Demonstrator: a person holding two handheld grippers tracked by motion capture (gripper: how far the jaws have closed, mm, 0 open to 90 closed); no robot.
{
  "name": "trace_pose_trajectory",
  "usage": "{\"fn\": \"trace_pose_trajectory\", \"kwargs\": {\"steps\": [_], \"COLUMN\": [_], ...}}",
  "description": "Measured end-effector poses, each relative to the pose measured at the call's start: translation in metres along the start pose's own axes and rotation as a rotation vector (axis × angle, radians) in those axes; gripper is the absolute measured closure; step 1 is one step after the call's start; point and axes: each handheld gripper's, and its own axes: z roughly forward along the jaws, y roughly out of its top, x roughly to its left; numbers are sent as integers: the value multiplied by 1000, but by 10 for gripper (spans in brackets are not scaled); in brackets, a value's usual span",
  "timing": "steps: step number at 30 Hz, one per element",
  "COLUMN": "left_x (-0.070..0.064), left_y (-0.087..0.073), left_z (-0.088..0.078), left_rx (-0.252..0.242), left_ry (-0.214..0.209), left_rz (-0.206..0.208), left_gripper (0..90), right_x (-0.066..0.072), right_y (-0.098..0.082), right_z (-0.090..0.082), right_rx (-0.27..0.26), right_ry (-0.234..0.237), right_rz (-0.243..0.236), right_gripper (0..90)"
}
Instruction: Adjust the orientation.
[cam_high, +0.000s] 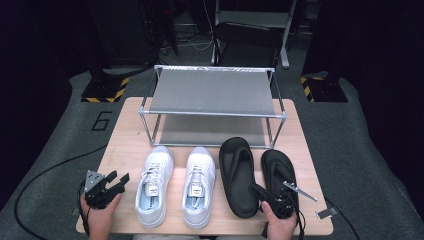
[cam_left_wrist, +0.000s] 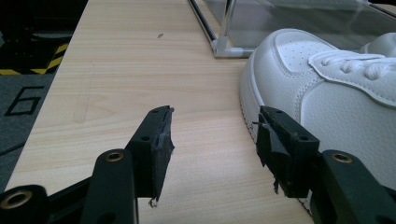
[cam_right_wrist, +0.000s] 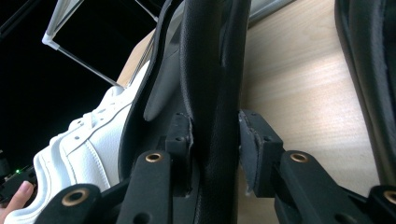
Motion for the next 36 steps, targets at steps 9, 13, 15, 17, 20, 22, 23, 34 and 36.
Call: {"fn": "trace_pose_trajectory", "kwargs": {"steps": [9, 13, 15, 17, 20, 22, 23, 34, 36], "left_x": [2, 3, 3, 3, 3, 3, 3, 4, 4], "left_y": [1, 1, 1, 2, 2, 2, 2, 2, 2], "left_z": [-2, -2, -2, -2, -3, -3, -3, -3, -3], "left_rx": [-6, -11, -10, -15, -10, -9, -9, -12, -15], "left_ry": [-4, -3, -4, -2, -8, -9, -10, -10, -10], "left_rz": [-9, -8, -9, -10, -9, -9, -9, -14, -12], "left_gripper": [452, 452, 452, 452, 452, 451, 451, 450, 450], "right_x": [2, 4, 5, 7, 10, 11, 12, 25, 27], "right_y": [6, 12, 16, 20, 28, 32, 34, 52, 54], "right_z": [12, 17, 19, 21, 25, 28, 29, 51, 55], "right_rx": [-17, -23, -31, -31, -37, -43, -38, -43, -32], "right_ry": [15, 21, 26, 29, 33, 40, 37, 45, 40], "right_rz": [11, 8, 2, 10, 11, 14, 4, -3, 3], "right_gripper": [666, 667, 667, 667, 667, 667, 667, 667, 667]}}
